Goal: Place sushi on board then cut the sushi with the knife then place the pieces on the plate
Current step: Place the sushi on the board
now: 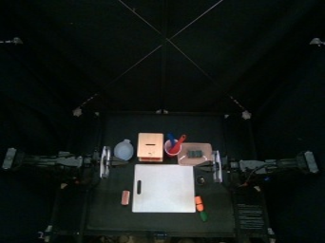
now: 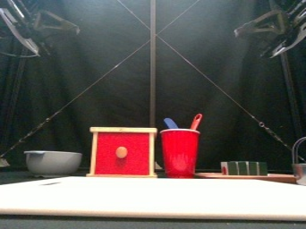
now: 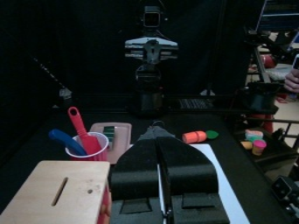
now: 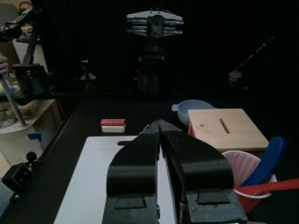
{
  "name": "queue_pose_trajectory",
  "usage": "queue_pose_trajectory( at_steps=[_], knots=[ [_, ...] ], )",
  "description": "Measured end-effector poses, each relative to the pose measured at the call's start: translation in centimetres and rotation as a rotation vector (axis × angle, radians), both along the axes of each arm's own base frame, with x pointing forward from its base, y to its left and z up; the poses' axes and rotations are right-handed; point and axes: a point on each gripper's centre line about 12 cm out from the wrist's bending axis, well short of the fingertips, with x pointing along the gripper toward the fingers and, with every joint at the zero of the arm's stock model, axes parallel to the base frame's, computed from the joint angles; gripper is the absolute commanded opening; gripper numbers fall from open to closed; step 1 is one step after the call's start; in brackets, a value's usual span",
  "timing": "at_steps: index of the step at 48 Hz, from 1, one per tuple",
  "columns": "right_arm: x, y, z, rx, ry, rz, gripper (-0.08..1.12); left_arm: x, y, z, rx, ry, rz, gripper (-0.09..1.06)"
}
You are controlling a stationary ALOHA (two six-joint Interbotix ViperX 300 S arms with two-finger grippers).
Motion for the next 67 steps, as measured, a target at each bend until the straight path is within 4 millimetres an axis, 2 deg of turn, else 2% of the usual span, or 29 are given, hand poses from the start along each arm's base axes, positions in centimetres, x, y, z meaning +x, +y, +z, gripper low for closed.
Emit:
queue_pose_trajectory(
  at_steps=[10, 22, 28, 36, 49, 59, 62, 67],
  knots=[
    [0.1, -0.8, -1.2, 0.047, 0.071, -0.039, 0.03, 1.1, 0.1, -1.2, 0.010, 0.054, 0.006, 0.00],
    [0.3, -5.5, -4.3, 0.098, 0.280, -0.269, 0.04, 2.5, 0.7, -2.9, 0.011, 0.114, 0.032, 0.00],
    [0.3, -7.6, -5.6, 0.105, 0.376, -0.360, 0.09, 3.0, 0.9, -3.6, 0.010, 0.131, 0.038, 0.00],
    [0.9, -9.1, -7.4, 0.089, 0.480, -0.402, 0.27, 3.6, 1.0, -4.3, 0.010, 0.151, 0.042, 0.00],
    [2.9, -10.1, -11.0, 0.038, 0.678, -0.374, 0.69, 3.8, 1.2, -4.8, 0.009, 0.171, 0.048, 0.00],
    [3.2, -10.3, -13.2, 0.054, 0.777, -0.367, 1.01, 3.7, 1.2, -5.1, 0.007, 0.177, 0.050, 0.00],
    [3.1, -10.4, -13.3, 0.056, 0.789, -0.371, 1.06, 3.7, 1.2, -5.3, 0.006, 0.183, 0.049, 0.00],
    [2.8, -10.6, -13.6, 0.060, 0.819, -0.379, 1.05, 3.7, 1.2, -5.3, 0.006, 0.184, 0.049, 0.00]
  ],
)
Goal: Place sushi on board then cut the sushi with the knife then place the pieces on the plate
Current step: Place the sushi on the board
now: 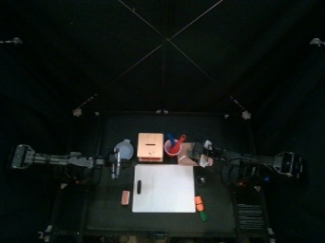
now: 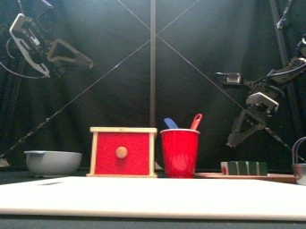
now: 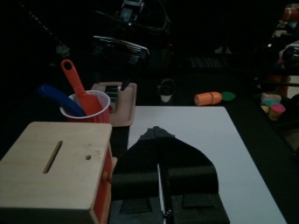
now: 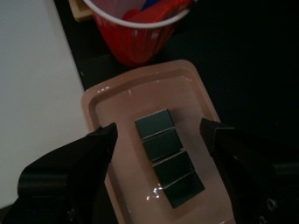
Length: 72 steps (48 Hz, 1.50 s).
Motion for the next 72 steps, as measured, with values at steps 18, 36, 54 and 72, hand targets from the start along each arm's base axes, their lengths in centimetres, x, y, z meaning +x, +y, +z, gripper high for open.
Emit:
queue_pose_trajectory(
  at_steps=[18, 36, 54, 72],
  knots=[
    [-0.9, -0.8, -2.0, 0.024, 0.129, -0.020, 1.03, 0.0, 0.0, 0.0, -0.001, 0.000, 0.002, 0.00],
    [-0.4, -1.1, -4.7, 0.069, 0.217, -0.020, 0.91, 0.0, 0.0, 0.0, -0.001, 0.000, 0.002, 0.00],
    [-0.1, -1.2, -4.7, 0.105, 0.211, -0.055, 0.66, 0.0, 0.1, 0.0, -0.004, 0.000, 0.004, 0.00],
    [0.3, 0.8, 0.2, 0.208, 0.026, -0.126, 0.67, 0.0, 0.1, 0.0, -0.011, -0.001, 0.008, 0.00]
  ],
)
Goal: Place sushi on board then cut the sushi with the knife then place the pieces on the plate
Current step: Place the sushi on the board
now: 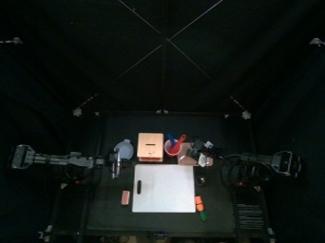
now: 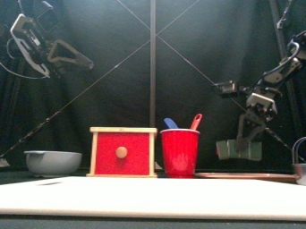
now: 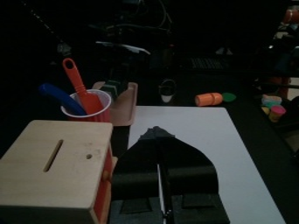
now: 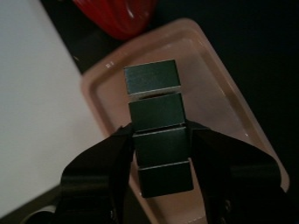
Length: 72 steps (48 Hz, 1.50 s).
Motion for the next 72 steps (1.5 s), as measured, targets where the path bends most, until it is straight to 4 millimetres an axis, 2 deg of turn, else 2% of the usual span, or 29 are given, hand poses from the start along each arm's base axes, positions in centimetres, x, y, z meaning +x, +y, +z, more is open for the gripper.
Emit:
queue_pose_trajectory(
  at_steps=[11, 30, 44, 54, 72],
  knots=[
    [0.0, 2.0, 2.2, 0.066, -0.127, -0.012, 0.67, 0.0, 0.0, -0.1, -0.001, 0.001, 0.001, 0.00],
    [1.7, 5.0, 2.9, 0.149, -0.288, 0.004, 0.67, -0.1, 0.0, -0.2, -0.002, 0.003, 0.001, 0.00],
    [3.7, 8.0, 1.3, 0.213, -0.306, 0.030, 0.66, 0.0, 0.0, -0.1, -0.001, 0.001, 0.001, 0.00],
    [6.0, 10.0, 0.9, 0.261, -0.329, 0.022, 0.66, 0.0, 0.0, -0.1, -0.003, 0.001, 0.001, 0.00],
    [7.9, 11.9, -0.3, 0.375, -0.337, -0.108, 0.66, -0.2, 0.0, -0.5, -0.004, 0.012, -0.001, 0.00]
  ],
)
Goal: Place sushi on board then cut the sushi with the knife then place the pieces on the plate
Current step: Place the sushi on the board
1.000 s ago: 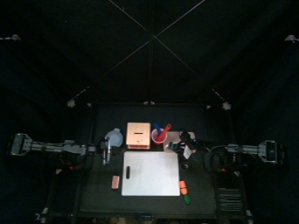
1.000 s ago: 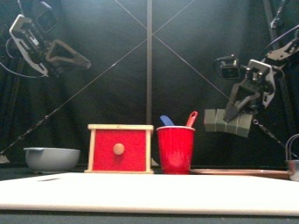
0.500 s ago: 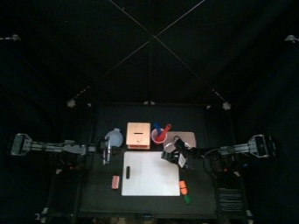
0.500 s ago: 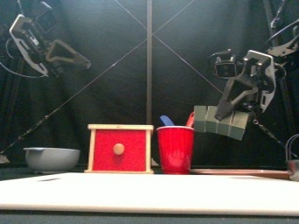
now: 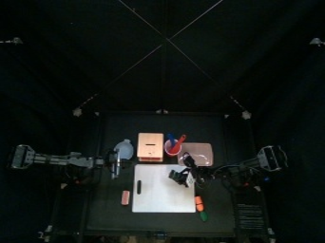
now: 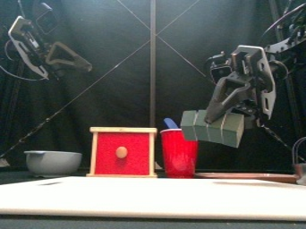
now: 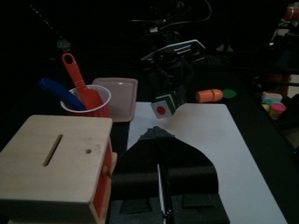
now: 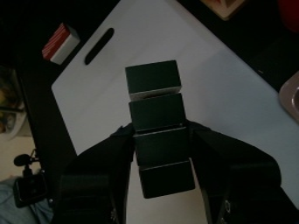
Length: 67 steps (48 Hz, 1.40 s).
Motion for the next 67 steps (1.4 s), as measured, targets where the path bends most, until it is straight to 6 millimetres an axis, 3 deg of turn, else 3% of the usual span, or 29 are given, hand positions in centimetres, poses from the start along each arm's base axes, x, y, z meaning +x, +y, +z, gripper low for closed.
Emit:
queue_pose_trajectory(
  at_steps=[21, 35, 43, 59, 67],
  knots=[
    [2.0, 1.7, -2.3, 0.064, 0.021, -0.130, 0.66, -0.5, 0.0, -1.1, 0.001, 0.031, 0.000, 0.00],
    [2.9, 3.1, -2.2, 0.111, -0.018, -0.275, 0.66, -0.6, 0.0, -1.2, 0.001, 0.032, 0.000, 0.00],
    [2.9, 3.7, -2.6, 0.123, 0.008, -0.335, 0.66, -0.6, 0.0, -1.2, 0.003, 0.032, -0.001, 0.00],
    [4.8, 4.7, -2.5, 0.134, 0.072, -0.456, 0.66, -0.6, 0.0, -1.3, 0.003, 0.035, 0.001, 0.00],
    [4.7, 5.2, -2.2, 0.117, 0.119, -0.536, 0.66, -0.7, 0.0, -1.5, 0.002, 0.042, 0.001, 0.00]
  ],
)
